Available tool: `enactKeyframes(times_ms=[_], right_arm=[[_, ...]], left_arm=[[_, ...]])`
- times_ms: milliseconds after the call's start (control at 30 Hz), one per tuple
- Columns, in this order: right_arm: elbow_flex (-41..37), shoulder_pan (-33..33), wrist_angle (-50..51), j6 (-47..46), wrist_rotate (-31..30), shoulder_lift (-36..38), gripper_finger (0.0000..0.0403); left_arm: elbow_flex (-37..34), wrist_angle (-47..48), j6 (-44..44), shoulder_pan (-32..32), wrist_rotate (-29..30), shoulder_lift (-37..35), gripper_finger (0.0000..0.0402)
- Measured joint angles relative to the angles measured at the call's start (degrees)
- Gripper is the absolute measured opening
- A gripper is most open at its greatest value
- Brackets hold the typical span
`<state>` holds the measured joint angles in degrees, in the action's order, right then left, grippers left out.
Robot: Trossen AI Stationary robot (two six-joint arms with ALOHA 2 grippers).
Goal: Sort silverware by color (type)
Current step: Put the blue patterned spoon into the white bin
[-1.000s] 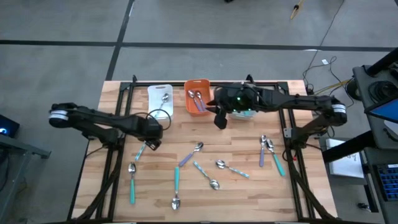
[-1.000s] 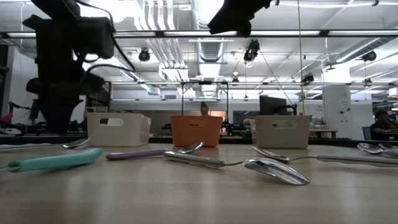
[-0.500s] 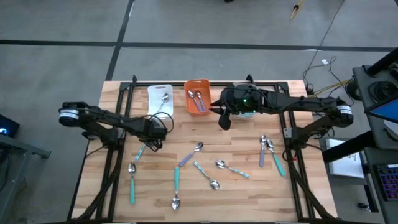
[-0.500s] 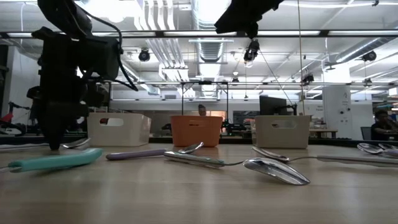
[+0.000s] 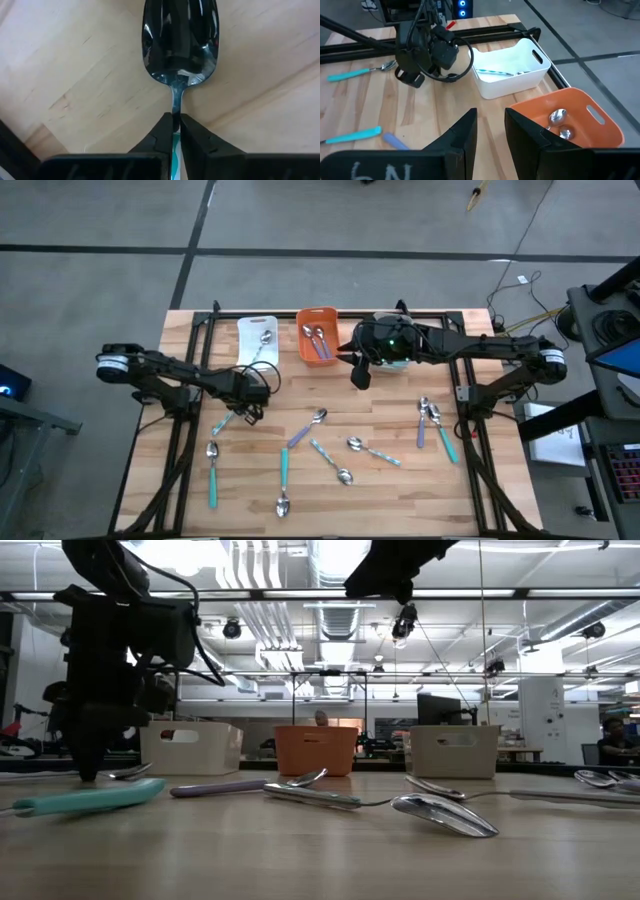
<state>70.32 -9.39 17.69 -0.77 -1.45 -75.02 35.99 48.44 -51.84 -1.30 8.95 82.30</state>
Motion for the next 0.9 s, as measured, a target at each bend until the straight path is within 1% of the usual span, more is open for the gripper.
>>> enactKeyframes(times_ms=[233, 300, 467, 600, 733, 900], right_arm=[[-0.13, 0.00, 1.14, 0.83, 0.02, 0.00, 0.0091], [-0.41, 0.00, 1.83, 0.91, 0.04, 0.00, 0.0091], [-1.73, 0.00, 1.87, 2.31, 0.15, 0.00, 0.0091], [-3.10, 0.00, 1.88, 3.93, 0.16, 0.04, 0.0091], [-4.82, 0.00, 2.17, 6.09, 0.37, 0.58, 0.0091], [-7.15, 0.00, 2.61, 7.66, 0.39, 1.43, 0.0091]], left_arm=[[1.61, -0.09, -0.31, 0.65, 0.10, -0.29, 0.0003], [3.48, -0.93, 0.04, 1.25, -0.25, -1.42, 0.0002], [7.87, 0.12, 2.25, 2.81, -3.94, -4.39, 0.0002], [12.67, 1.73, 5.22, 2.91, -4.14, -6.77, 0.0001], [18.69, 3.60, 9.44, 1.22, -3.49, -8.79, 0.0001], [25.56, 7.04, 14.61, -3.67, -0.61, -8.76, 0.0000]])
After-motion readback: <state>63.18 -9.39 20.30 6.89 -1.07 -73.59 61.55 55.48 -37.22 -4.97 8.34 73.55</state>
